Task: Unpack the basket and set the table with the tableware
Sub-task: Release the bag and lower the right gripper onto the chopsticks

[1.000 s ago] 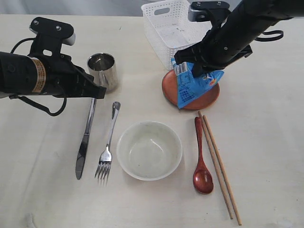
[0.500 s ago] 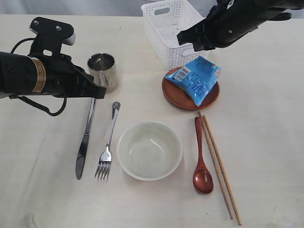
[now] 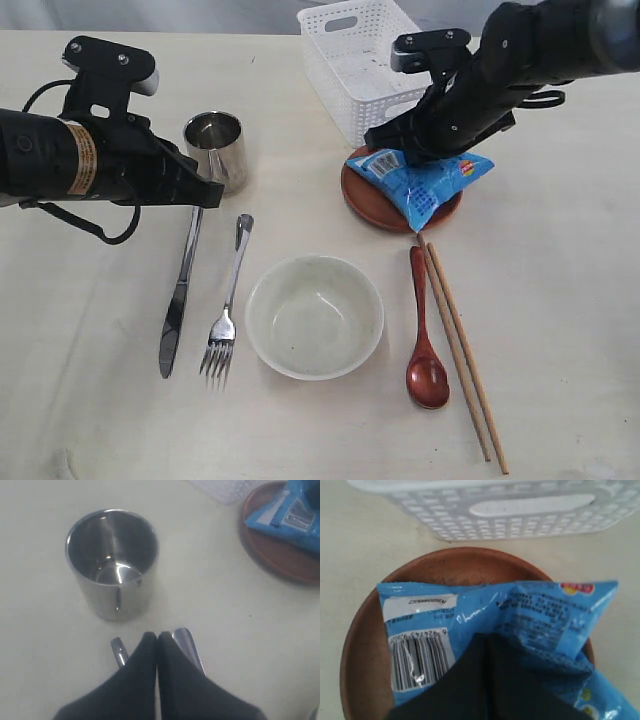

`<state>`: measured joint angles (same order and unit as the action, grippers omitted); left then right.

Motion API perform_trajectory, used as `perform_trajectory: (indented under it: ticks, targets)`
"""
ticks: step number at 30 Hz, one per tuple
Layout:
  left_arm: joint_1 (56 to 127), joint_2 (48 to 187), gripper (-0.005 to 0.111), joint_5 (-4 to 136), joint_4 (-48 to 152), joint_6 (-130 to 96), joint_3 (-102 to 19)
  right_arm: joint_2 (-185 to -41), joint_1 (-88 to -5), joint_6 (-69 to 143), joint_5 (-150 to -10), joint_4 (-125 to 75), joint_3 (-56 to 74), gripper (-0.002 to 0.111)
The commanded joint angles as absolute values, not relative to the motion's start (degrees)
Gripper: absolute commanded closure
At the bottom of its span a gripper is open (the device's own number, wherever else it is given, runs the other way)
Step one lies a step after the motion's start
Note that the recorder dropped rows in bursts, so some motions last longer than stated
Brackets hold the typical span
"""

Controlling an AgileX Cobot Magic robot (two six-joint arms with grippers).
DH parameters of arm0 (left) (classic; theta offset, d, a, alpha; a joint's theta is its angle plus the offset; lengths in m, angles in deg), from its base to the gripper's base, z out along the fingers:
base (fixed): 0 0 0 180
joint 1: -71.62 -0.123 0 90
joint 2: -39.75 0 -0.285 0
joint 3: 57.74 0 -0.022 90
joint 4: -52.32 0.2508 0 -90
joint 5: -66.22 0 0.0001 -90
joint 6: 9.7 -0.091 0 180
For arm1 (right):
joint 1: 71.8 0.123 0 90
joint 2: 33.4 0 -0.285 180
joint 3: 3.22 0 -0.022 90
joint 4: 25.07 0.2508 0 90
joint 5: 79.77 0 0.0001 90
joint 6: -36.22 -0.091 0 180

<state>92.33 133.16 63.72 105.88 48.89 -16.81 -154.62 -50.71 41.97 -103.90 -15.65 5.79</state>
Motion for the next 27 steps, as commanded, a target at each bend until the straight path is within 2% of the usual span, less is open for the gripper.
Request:
perform_trajectory:
  ticks: [1, 7, 13, 19, 22, 27]
  targets:
    - [92.17, 132.86, 0.107, 63.28, 105.72, 49.28, -17.10, -155.14, -50.85, 41.33, -104.29, -14.37, 6.10, 0.109]
    - [92.17, 132.86, 0.107, 63.23, 105.72, 49.28, -17.10, -145.63, -50.85, 41.70, -108.16, -14.48, 6.10, 0.109]
    - [92.17, 132.86, 0.107, 63.12, 105.72, 49.28, -17.10, -134.10, -50.85, 40.57, -123.22, -18.99, 6.10, 0.109]
    - [92.17, 132.86, 0.107, 63.27, 105.72, 49.28, -17.10, -131.75, -50.75, 38.97, -134.46, -18.79, 9.81, 0.109]
    - [92.17, 132.86, 0.107, 63.27, 105.72, 49.28, -17.10, -131.75, -50.01, 38.83, -133.36, -18.06, 16.43, 0.109]
    - [92.17, 132.86, 0.107, 63.27, 105.72, 49.28, -17.10, -131.75, -46.38, 38.83, -123.86, -15.90, 26.12, 0.108]
